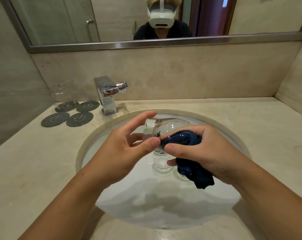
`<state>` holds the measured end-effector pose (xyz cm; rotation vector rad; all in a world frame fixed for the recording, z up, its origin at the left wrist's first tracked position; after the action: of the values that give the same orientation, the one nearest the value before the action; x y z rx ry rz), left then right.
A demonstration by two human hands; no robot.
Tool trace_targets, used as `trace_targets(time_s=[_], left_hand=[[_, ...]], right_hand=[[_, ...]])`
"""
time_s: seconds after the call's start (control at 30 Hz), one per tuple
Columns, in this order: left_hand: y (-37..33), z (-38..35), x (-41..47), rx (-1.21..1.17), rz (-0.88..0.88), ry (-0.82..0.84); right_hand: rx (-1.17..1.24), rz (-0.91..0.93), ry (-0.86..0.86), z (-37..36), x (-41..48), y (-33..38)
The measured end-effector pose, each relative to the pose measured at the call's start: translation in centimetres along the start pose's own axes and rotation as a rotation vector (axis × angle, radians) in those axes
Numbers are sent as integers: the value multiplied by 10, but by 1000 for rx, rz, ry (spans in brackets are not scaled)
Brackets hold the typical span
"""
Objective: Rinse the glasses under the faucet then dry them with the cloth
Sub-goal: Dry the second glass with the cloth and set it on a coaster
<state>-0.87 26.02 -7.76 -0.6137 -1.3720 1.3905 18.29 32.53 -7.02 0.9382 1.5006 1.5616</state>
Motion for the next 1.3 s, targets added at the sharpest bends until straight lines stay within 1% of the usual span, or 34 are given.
trace_targets(time_s=[0.1,0.2,0.27,0.33,0.5,0.57,0.63,0.7,0.8,0.83,0.97,1.07,1.17,1.23,1.3], left_hand=[[7,-1,2,4,64,-7],[8,-2,3,-63,188,-72],[7,-2,4,-65,208,-98],[5,-2,3,-59,189,-78],[-2,0,0,12,59,-77],[-2,0,0,29,33,-55],[-1,0,-1,18,29,-36],[2,-1,1,-7,61,-53],[7,-2,2,-105,179,-81],[9,-2,4,-109,187,-91],[6,-1,3,-85,127,-64],[1,-2,1,-36,79,-63],[-2,-1,-1,6,40,-56],[-2,-1,-1,5,49,-49],[2,-2,0,-19,100,-49]], right_hand=[[-23,3,-35,-2,-1,2],[-115,31,-75,-2,-3,5],[-154,40,-91,-1,-4,6],[-140,46,-74,-1,-3,5],[-5,7,-44,1,-2,4],[6,7,-36,0,-2,6],[-14,18,-45,1,-2,7],[-45,29,-71,4,-1,7],[-94,40,-101,5,-1,7],[-100,46,-99,4,-1,7],[-108,32,-74,4,-1,4],[-68,-1,-33,3,-1,3],[-41,-26,-44,5,-1,3],[-60,-16,-66,6,-1,5],[-104,11,-87,5,-2,7]])
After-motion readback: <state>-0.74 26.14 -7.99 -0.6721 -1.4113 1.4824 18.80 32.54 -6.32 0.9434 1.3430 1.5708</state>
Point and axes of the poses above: each hand's wrist, its own x-axis towards the middle knuckle, its own z-axis out of the back of the hand, y = z × x, the point moved 4 cm from there along x, towards the middle knuckle, and after that the axes turned 15 degrees about -y, right-handed, at the moved point
